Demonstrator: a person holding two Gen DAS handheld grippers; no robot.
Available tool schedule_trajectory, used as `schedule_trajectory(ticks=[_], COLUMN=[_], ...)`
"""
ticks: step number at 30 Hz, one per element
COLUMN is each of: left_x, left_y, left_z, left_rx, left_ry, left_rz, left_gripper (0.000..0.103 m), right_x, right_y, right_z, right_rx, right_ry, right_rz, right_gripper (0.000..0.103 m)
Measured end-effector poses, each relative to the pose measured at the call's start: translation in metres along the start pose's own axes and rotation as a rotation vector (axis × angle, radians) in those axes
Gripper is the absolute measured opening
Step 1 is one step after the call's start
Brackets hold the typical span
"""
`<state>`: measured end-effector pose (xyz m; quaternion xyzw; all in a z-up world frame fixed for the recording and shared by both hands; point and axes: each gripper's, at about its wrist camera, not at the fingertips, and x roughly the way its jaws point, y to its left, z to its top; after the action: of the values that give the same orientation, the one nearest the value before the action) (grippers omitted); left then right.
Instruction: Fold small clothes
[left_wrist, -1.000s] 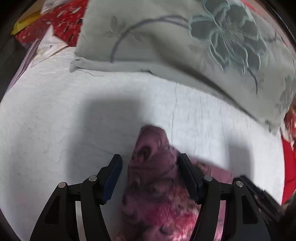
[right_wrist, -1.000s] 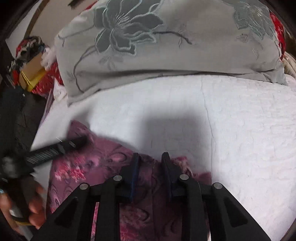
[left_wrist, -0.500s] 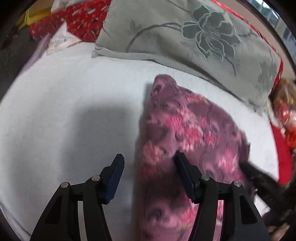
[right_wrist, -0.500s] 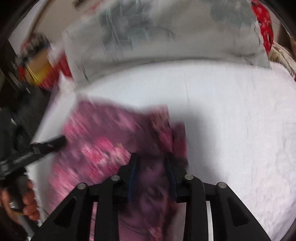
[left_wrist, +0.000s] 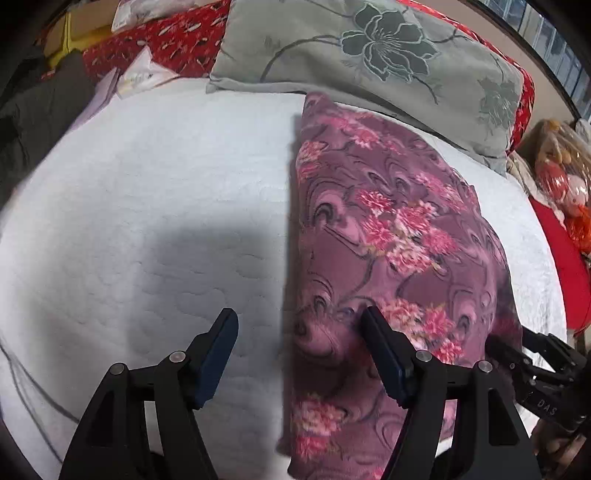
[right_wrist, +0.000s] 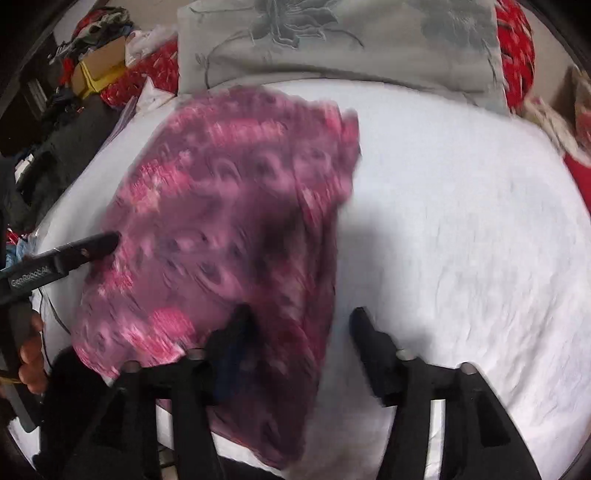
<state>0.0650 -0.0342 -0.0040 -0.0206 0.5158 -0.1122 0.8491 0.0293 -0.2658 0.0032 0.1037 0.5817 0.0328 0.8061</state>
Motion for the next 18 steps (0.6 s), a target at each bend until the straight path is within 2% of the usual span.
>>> schedule_trajectory(ticks=[3, 5, 7, 9, 11, 15, 16, 18], left_x=[-0.016, -0.030, -0.045, -0.060, -0.077, -0.104, -0.110, -0.120], left_y=[-0.005, -0.008, -0.011, -0.014, -0.017, -0.022, -0.023, -0.025], left_z=[-0.004, -0.015, -0.030, -0.045, -0.059, -0.084, -0.091, -0.104], left_rx=[0.022, 0.036, 0.050, 0.062, 0.082, 0.129, 0.140, 0.151], left_ry=[-0.012, -0.032, -0.050, -0.082, -0.117, -0.187, -0.201, -0.219], left_rz=[0.004, 0.016, 0.026, 0.052, 0.070, 0.108, 0.118, 0.121], left_gripper=[0.068, 0.068, 0.071, 0.074, 0.076, 0.081, 0.082, 0.084], right_x=[-0.009, -0.018, -0.027, -0.043, -0.062, -0.103, -0.109, -0.121], right_y=[0.001, 0.005, 0.009, 0.015, 0.016, 0.023, 0.024, 0.028], right_z=[-0.001, -0.008, -0.019, -0.030, -0.041, -0.064, -0.067, -0.074], right_rx=[0.034, 0.013, -0.010, -0.027, -0.019, 0.008, 0.013, 0.019], right_ry=[0.026, 0.039, 0.051, 0.051, 0.016, -0.071, -0.084, -0.112], right_rz=[-0.031, -0.070, -0.123, -0.157, -0.158, -0.146, -0.145, -0.156], right_gripper=[0.062, 0.063, 0.073, 0.073, 0.075, 0.094, 0.101, 0.103])
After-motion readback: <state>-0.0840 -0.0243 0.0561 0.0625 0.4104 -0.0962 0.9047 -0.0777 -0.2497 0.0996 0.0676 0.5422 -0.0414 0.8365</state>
